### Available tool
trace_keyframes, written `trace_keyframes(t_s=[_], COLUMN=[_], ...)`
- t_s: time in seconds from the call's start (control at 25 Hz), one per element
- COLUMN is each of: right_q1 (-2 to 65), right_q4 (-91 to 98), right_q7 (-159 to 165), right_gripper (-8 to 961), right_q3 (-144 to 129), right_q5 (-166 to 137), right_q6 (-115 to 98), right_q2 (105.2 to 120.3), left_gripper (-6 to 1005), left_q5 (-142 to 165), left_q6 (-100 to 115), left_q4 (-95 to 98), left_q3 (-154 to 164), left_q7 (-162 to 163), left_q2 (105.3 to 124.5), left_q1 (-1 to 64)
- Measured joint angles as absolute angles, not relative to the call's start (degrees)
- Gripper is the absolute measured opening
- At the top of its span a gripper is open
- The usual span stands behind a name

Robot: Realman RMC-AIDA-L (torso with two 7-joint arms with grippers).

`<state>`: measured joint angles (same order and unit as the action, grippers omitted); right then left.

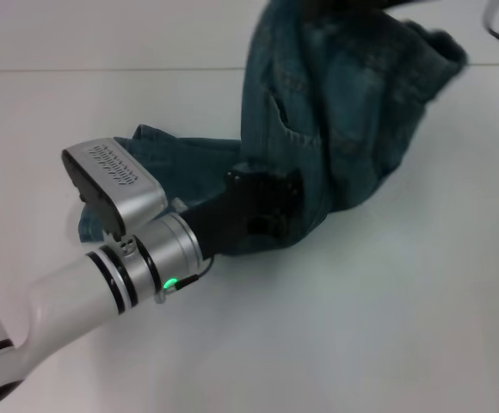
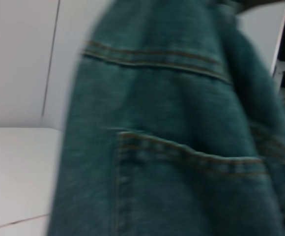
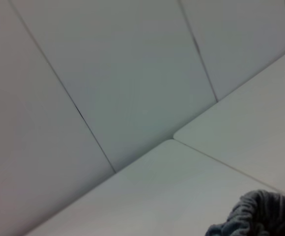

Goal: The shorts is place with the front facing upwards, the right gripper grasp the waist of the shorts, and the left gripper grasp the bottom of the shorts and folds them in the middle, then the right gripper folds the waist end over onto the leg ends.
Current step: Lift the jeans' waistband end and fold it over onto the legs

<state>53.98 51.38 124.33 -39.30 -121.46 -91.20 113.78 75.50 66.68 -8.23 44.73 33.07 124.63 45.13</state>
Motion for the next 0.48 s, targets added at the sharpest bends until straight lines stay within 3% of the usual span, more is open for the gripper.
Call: trace_keyframes(t_s=[0.24,0.48], right_q1=[60.59,64.02], right_q4=[50.1,43.81], right_q7=[124.54,123.04], right_gripper=[114,114], right_q3=[-44.73,-49.35], right_q5=[-127.28,-127.92], right_q6=[-85.61,-79.97], right_q2=[116.72,117.56], left_gripper=[1,1], left_q5=[77.22,78.18], left_q6=[68.26,68.25], left_q4=[-11.74,-12.63], left_q3=[43.58,41.26], left_q7=[31.76,30.36], left_q2=[124.63,124.63], left_q1=[47.02,46.33])
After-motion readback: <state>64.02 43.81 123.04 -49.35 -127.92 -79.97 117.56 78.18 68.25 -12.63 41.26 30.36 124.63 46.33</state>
